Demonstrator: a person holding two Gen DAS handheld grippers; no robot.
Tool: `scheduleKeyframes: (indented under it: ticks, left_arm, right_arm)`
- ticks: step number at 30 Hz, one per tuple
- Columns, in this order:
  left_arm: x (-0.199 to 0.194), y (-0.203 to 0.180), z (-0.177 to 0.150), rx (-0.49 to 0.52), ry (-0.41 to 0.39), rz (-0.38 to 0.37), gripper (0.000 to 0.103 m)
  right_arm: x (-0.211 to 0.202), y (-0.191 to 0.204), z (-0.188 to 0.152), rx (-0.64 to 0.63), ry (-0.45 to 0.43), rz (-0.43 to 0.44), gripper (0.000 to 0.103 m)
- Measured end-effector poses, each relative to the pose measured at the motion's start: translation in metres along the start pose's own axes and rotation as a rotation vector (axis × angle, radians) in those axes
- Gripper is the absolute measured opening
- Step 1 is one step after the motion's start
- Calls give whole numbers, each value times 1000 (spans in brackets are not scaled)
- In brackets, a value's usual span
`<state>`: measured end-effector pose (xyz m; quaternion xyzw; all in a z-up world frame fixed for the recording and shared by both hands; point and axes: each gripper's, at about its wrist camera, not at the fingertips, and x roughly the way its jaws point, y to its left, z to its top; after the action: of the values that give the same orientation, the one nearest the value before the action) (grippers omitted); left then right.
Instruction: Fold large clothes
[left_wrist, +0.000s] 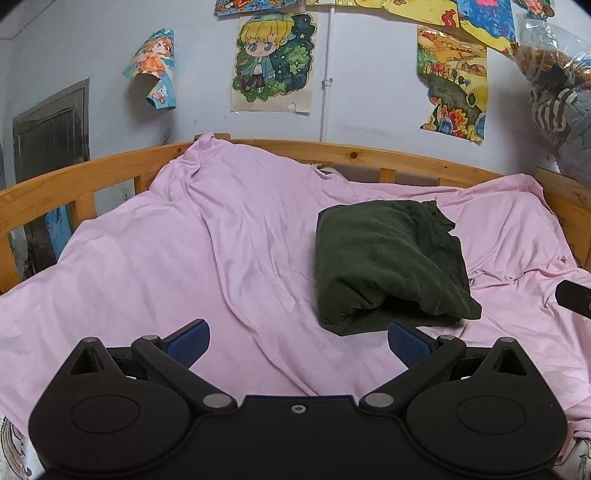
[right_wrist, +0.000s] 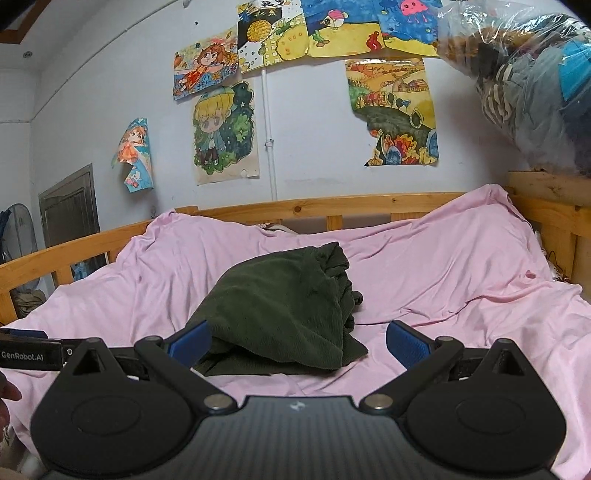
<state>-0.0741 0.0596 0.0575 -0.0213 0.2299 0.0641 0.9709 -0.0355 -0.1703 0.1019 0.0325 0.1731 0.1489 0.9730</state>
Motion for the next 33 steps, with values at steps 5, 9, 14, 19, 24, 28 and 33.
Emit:
scheduleKeyframes:
  ticks: [5, 9, 14, 19, 24, 28, 33]
  left_arm:
    - [1, 3, 1, -7, 2, -2, 102]
    - [1, 4, 1, -10, 3, -3, 102]
    - [-1, 6, 1, -21, -3, 4, 102]
    - [-2, 6, 0, -33, 0, 6, 102]
    - [-1, 8, 0, -43, 7, 9, 102]
    - [-1, 9, 0, -44, 8, 10, 102]
    - [-1, 9, -1, -46, 9, 11, 102]
  right_arm:
    - [-1, 1, 0, -10, -1, -4, 103]
    - [0, 1, 0, -14, 4, -6, 103]
    - [0, 0, 0, -16, 6, -6, 103]
    - [0, 0, 0, -16, 6, -6, 103]
    - [1, 0, 0, -17, 7, -8, 103]
    - [1, -1, -1, -17, 6, -9, 103]
    - [1, -3, -1, -18, 6, -10, 103]
